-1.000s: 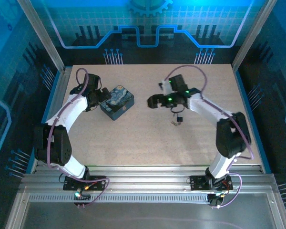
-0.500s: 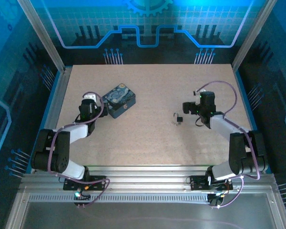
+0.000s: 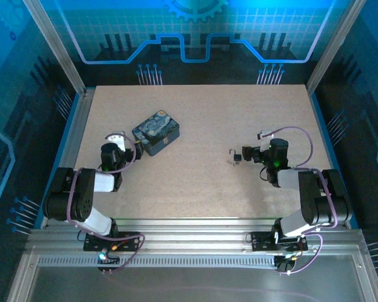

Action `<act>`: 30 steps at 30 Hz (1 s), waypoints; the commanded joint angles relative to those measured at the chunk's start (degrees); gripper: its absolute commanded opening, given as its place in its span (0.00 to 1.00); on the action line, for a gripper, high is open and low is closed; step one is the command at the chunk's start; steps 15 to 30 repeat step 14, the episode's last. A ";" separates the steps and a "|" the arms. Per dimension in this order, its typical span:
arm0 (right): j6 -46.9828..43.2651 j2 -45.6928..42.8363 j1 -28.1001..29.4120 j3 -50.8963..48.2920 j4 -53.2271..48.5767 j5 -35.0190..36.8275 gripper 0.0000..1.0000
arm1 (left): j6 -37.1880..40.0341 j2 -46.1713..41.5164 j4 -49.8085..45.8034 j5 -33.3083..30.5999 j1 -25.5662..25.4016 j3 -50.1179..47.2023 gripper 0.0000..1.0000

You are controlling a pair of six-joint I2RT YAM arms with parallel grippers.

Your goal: Unlock the padlock with the key

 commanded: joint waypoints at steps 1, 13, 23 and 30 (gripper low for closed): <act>-0.95 0.18 0.17 -0.23 6.89 -1.02 1.00 | 2.16 0.20 2.31 -1.28 -1.35 1.19 0.99; -0.90 0.18 0.11 -0.14 6.84 -1.15 1.00 | 3.07 0.29 1.10 0.71 -1.59 1.91 0.99; -0.91 0.22 -0.10 -0.17 6.88 -1.34 1.00 | 3.12 0.24 1.33 0.68 -1.65 1.86 0.99; -0.91 0.22 -0.10 -0.17 6.88 -1.34 1.00 | 3.12 0.24 1.33 0.68 -1.65 1.86 0.99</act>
